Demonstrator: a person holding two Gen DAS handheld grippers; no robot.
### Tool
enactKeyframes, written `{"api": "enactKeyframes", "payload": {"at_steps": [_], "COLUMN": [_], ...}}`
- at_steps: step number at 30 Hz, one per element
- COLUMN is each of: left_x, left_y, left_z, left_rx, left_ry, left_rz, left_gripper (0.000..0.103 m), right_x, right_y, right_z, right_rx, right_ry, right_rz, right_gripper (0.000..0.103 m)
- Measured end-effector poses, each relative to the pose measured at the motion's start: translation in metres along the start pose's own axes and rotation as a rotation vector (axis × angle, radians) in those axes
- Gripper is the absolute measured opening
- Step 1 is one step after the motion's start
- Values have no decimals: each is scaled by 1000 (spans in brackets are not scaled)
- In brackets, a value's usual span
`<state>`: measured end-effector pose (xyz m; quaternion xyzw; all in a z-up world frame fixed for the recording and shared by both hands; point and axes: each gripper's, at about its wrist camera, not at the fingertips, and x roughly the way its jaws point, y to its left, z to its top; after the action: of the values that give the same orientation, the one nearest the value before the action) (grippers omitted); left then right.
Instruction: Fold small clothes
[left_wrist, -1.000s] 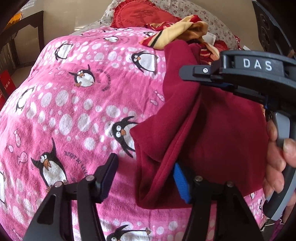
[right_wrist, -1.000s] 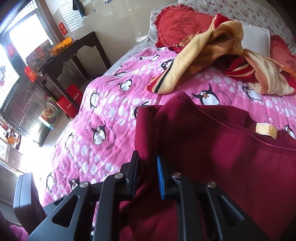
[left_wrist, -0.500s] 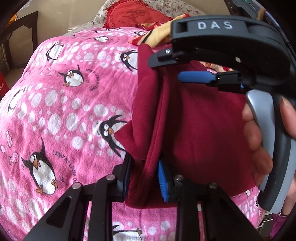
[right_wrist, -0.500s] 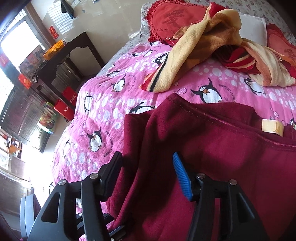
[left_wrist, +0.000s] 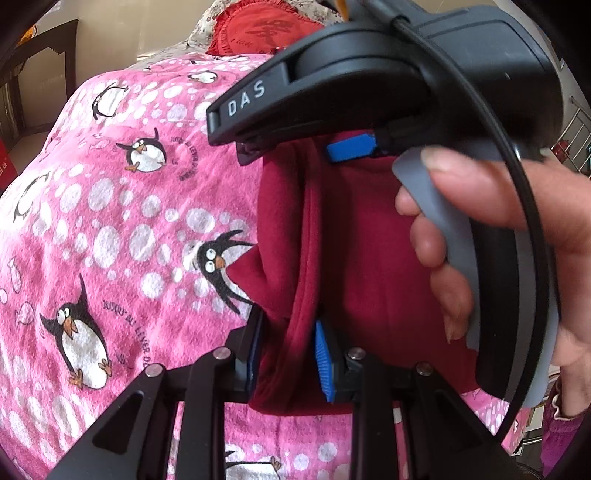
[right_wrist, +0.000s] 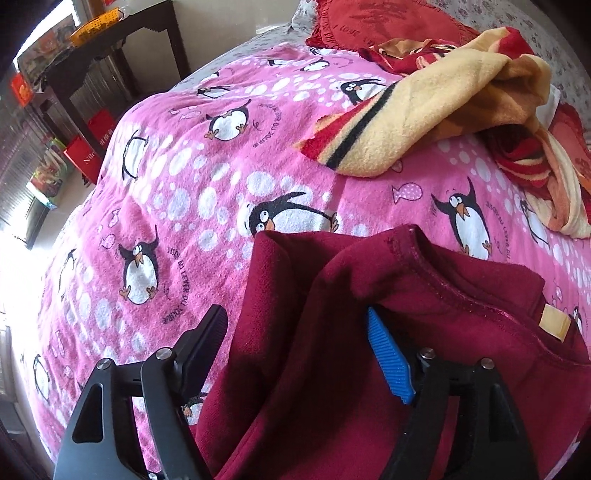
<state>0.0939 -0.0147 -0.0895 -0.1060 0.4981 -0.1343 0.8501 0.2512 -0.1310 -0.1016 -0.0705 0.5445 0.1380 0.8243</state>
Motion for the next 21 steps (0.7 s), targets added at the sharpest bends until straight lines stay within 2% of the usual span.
{"api": "enactKeyframes", "payload": {"at_steps": [2, 4, 5, 7, 8, 9, 13, 16, 17, 18, 19, 21], "left_x": [1, 1, 1, 1, 1, 0, -3, -2, -3, -4, -5, -11], "left_y": [-2, -2, -2, 1, 2, 5, 14, 10, 7, 4, 0, -10], "left_z": [1, 2, 1, 1, 1, 1, 3, 3, 3, 3, 4, 6], "left_rx": [1, 2, 0, -1, -1, -6, -53, -35, -14, 5, 16, 40], "left_ry": [0, -1, -2, -6, -4, -1, -10, -6, -1, 4, 14, 19], "left_rz": [1, 1, 2, -1, 3, 8, 9, 37, 46, 38, 11, 11], "left_gripper": [26, 27, 28, 37, 41, 49, 67, 68, 66, 50, 28, 23], "right_x": [-1, -6, -10, -18, -23, -27, -47, -59, -62, -65, -68, -73], "right_y": [-2, -5, -7, -17, -23, -29, -41, -50, -52, -55, -57, -62], "right_z": [-2, -7, -10, -15, -17, -20, -32, -39, -40, -42, -44, -47], "right_rx": [5, -5, -8, 9, 25, 42, 68, 98, 104, 109, 112, 117], "right_ry": [-20, -42, -55, -78, -84, -92, -150, -172, -176, -179, -182, -186], "right_rz": [-3, -34, -28, 24, 65, 112, 171, 215, 225, 232, 237, 250], "right_gripper": [59, 38, 34, 14, 7, 2, 2, 1, 1, 1, 1, 1]}}
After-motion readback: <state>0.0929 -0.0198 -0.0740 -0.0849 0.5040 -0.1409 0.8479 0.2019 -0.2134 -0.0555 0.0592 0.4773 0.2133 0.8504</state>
